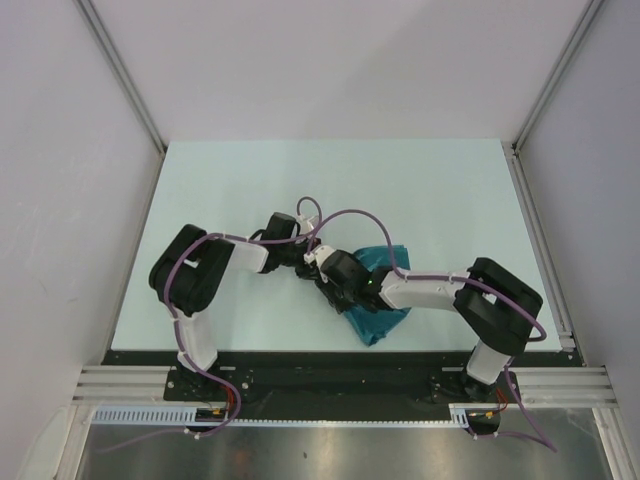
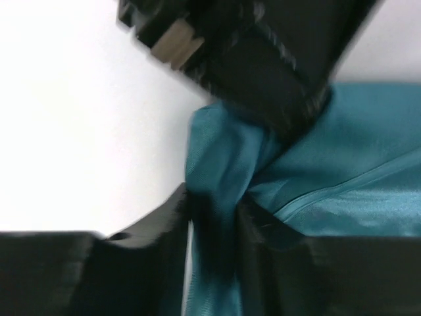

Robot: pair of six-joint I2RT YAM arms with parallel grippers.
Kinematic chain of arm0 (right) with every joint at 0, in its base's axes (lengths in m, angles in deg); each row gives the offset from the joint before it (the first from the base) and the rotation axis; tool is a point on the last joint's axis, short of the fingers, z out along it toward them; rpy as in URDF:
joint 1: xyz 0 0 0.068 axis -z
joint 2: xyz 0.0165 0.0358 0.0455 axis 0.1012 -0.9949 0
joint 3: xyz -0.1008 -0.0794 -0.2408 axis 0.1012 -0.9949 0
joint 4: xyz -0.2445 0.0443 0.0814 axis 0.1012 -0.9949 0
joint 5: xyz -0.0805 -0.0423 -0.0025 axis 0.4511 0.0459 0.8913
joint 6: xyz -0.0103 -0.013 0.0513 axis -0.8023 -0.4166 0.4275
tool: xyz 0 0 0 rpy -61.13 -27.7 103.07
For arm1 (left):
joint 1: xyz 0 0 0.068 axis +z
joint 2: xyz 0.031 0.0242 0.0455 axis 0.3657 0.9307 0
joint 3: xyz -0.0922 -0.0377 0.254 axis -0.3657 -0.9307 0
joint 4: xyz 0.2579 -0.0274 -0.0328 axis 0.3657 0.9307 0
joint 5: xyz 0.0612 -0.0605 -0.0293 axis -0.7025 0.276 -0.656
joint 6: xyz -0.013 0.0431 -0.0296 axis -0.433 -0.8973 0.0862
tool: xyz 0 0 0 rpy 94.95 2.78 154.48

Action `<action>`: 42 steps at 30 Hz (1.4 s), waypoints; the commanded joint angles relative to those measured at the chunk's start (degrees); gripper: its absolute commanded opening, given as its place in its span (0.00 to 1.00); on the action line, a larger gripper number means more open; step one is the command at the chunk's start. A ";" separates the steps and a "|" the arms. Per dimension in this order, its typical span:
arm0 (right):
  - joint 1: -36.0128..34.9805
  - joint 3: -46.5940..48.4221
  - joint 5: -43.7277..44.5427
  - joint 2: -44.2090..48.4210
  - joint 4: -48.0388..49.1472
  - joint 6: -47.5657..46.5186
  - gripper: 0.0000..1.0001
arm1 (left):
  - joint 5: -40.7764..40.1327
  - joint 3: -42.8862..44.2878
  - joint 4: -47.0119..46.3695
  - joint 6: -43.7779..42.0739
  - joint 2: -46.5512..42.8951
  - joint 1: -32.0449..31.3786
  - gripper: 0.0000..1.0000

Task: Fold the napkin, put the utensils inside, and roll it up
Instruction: Roll the napkin with the utensil

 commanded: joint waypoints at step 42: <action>28.86 -8.08 -71.19 -17.95 32.31 16.53 0.17 | 1.66 -7.33 -17.88 2.75 -2.18 -1.76 0.58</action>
